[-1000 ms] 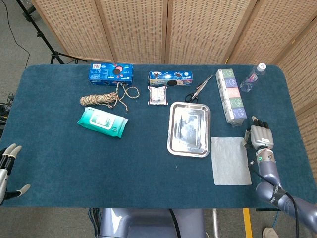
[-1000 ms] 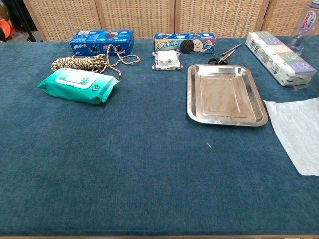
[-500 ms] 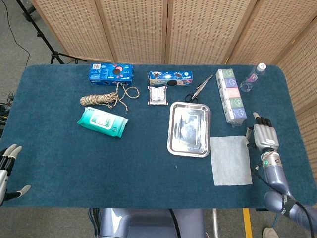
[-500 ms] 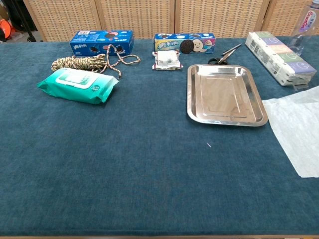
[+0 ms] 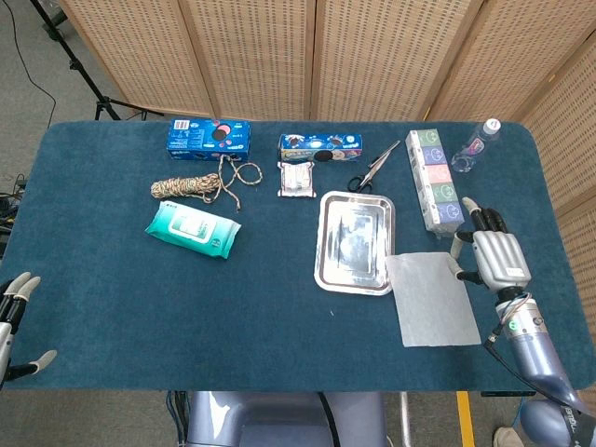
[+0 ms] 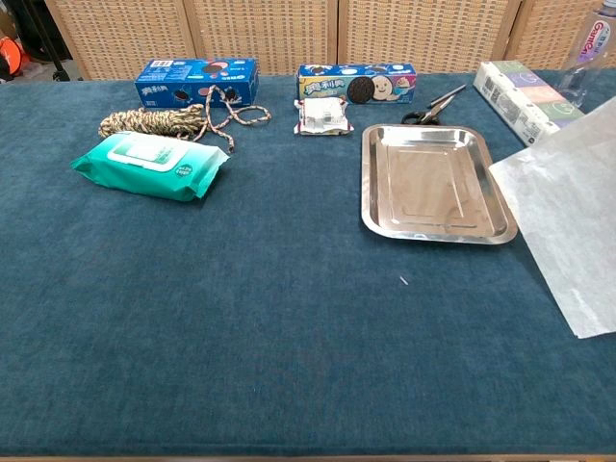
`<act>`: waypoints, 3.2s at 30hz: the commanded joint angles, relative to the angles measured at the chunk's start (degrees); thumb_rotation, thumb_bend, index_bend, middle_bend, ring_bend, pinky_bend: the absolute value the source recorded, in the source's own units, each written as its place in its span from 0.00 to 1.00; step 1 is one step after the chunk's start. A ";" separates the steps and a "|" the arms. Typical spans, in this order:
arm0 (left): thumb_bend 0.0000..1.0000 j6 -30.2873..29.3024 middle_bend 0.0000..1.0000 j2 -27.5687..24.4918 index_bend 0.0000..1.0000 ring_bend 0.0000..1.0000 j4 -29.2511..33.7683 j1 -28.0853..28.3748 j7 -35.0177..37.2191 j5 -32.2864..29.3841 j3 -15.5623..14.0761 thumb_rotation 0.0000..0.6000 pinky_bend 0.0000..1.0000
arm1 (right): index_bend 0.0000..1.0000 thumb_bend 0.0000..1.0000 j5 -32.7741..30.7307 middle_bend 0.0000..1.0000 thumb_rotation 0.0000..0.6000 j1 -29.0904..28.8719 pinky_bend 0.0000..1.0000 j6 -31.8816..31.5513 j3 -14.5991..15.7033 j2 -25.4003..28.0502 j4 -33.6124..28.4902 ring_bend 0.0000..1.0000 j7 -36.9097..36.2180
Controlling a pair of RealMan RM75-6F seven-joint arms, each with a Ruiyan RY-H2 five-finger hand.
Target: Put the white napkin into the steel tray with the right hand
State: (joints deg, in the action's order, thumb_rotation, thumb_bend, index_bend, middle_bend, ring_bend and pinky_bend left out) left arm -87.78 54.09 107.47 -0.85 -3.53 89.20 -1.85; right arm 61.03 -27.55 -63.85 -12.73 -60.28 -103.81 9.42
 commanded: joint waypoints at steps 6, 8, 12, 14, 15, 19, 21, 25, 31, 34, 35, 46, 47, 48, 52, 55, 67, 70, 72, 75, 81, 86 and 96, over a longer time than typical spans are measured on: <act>0.00 -0.60 0.00 -0.45 0.00 0.00 -0.43 -0.27 1.38 0.70 -0.17 1.00 0.00 | 0.70 0.82 -1.36 0.00 1.00 -2.09 0.00 -1.37 -4.20 4.16 -10.52 0.00 1.83; 0.00 -0.56 0.00 -0.52 0.00 0.00 -0.52 -0.25 1.65 0.78 -0.20 1.00 0.00 | 0.70 0.84 -2.90 0.00 1.00 -3.20 0.00 -1.33 -5.28 3.49 -11.27 0.00 2.18; 0.00 -0.46 0.00 -0.77 0.00 0.00 -0.77 -0.21 2.36 0.69 -0.18 1.00 0.00 | 0.70 0.85 -9.99 0.00 1.00 -7.95 0.00 -0.59 -8.50 -1.38 -10.52 0.00 3.56; 0.00 -0.36 0.00 -0.86 0.00 0.00 -0.91 -0.14 2.68 0.54 -0.10 1.00 0.00 | 0.70 0.85 -13.95 0.00 1.00 -10.59 0.00 -0.42 -9.33 -4.12 -8.41 0.00 5.77; 0.00 -0.24 0.00 -0.93 0.00 0.00 -0.98 -0.09 2.85 0.48 -0.09 1.00 0.00 | 0.70 0.85 -16.19 0.00 1.00 -11.93 0.00 -0.62 -9.70 -5.63 -7.20 0.00 7.00; 0.00 -0.04 0.00 -0.97 0.00 0.00 -1.15 0.02 3.19 -0.09 0.15 1.00 0.00 | 0.70 0.85 -23.43 0.00 1.00 -15.50 0.00 0.55 -11.05 -9.46 -2.96 0.00 8.30; 0.00 0.20 0.00 -0.96 0.00 0.00 -1.16 0.14 3.18 -0.50 0.30 1.00 0.00 | 0.70 0.85 -25.90 0.00 1.00 -16.67 0.00 0.99 -11.51 -10.63 -1.25 0.00 8.53; 0.00 1.44 0.00 -0.86 0.00 0.00 -0.96 0.70 2.65 -1.87 0.66 1.00 0.00 | 0.70 0.86 -30.70 0.00 1.00 -18.31 0.00 1.99 -13.41 -13.79 2.94 0.00 5.88; 0.00 2.67 0.00 -0.81 0.00 0.00 -0.49 1.45 2.05 -3.42 1.29 1.00 0.00 | 0.70 0.88 -33.21 0.00 1.00 -20.17 0.00 3.29 -14.22 -17.28 9.68 0.00 4.17; 0.00 3.41 0.00 -0.81 0.00 0.00 -0.17 1.91 1.64 -4.50 1.71 1.00 0.00 | 0.70 0.88 -33.41 0.00 1.00 -21.15 0.00 3.86 -14.26 -19.52 13.63 0.00 3.53; 0.00 3.71 0.00 -0.79 0.00 0.00 -0.06 2.08 1.47 -4.95 1.86 1.00 0.00 | 0.70 0.88 -33.55 0.00 1.00 -21.41 0.00 3.94 -14.34 -20.52 15.09 0.00 3.04; 0.00 5.29 0.00 -0.41 0.00 0.00 0.36 2.89 0.06 -7.74 2.55 1.00 0.00 | 0.70 0.88 -32.16 0.00 1.00 -23.30 0.00 4.48 -13.53 -29.74 27.30 0.00 0.48; 0.00 5.47 0.00 -0.34 0.00 0.00 0.42 3.00 -0.13 -8.19 2.68 1.00 0.00 | 0.70 0.88 -31.70 0.00 1.00 -23.66 0.00 4.56 -13.49 -31.14 29.40 0.00 0.20; 0.00 5.53 0.00 -0.32 0.00 0.00 0.45 3.03 -0.19 -8.32 2.71 1.00 0.00 | 0.70 0.88 -31.41 0.00 1.00 -23.80 0.00 4.55 -13.47 -31.68 30.24 0.00 0.12; 0.00 6.12 0.00 -0.31 0.00 0.00 0.50 3.29 -0.19 -9.15 2.88 1.00 0.00 | 0.70 0.88 -30.30 0.00 1.00 -24.46 0.00 4.46 -13.30 -34.09 34.07 0.00 0.30; 0.00 6.49 0.00 -0.39 0.00 0.00 0.53 3.47 -0.06 -9.70 3.02 1.00 0.00 | 0.70 0.88 -30.16 0.00 1.00 -25.19 0.00 4.99 -13.26 -35.94 37.55 0.00 1.13; 0.00 7.69 0.00 -0.36 0.00 0.00 0.22 4.06 0.06 -11.84 3.50 1.00 0.00 | 0.70 0.88 -33.20 0.00 1.00 -27.17 0.00 8.62 -16.27 -43.81 54.70 0.00 2.43; 0.00 7.41 0.00 -0.36 0.00 0.00 0.18 3.90 0.17 -11.94 3.50 1.00 0.00 | 0.70 0.88 -32.53 0.00 1.00 -27.32 0.00 8.94 -16.50 -44.91 56.37 0.00 2.48; 0.00 7.48 0.00 -0.35 0.00 0.00 0.17 3.92 0.16 -12.06 3.49 1.00 0.00 | 0.70 0.88 -31.81 0.00 1.00 -27.32 0.00 9.10 -16.81 -45.39 57.02 0.00 2.32; 0.00 7.53 0.00 -0.34 0.00 0.00 0.16 3.99 0.12 -12.11 3.52 1.00 0.00 | 0.70 0.88 -30.85 0.00 1.00 -27.12 0.00 9.23 -16.91 -45.55 57.21 0.00 2.87; 0.00 7.63 0.00 -0.44 0.00 0.00 0.10 4.05 0.30 -12.15 3.50 1.00 0.00 | 0.36 0.86 -31.17 0.00 1.00 -25.82 0.00 11.28 -17.17 -44.02 54.81 0.00 4.86; 0.00 7.52 0.00 -0.48 0.00 0.00 0.12 4.03 0.35 -11.88 3.40 1.00 0.00 | 0.18 0.83 -30.96 0.00 1.00 -24.71 0.00 11.24 -17.65 -42.96 52.64 0.00 5.12; 0.00 7.26 0.00 -0.31 0.00 0.00 0.32 3.97 -0.21 -11.12 3.05 1.00 0.00 | 0.01 0.49 -24.92 0.00 1.00 -22.80 0.00 7.99 -17.23 -40.37 48.93 0.00 2.79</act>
State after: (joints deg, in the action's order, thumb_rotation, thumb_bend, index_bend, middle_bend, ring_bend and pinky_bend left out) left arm -80.50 53.75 107.76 3.13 -3.65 77.98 1.27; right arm 35.17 -50.77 -54.99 -30.11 -101.45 -54.31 12.21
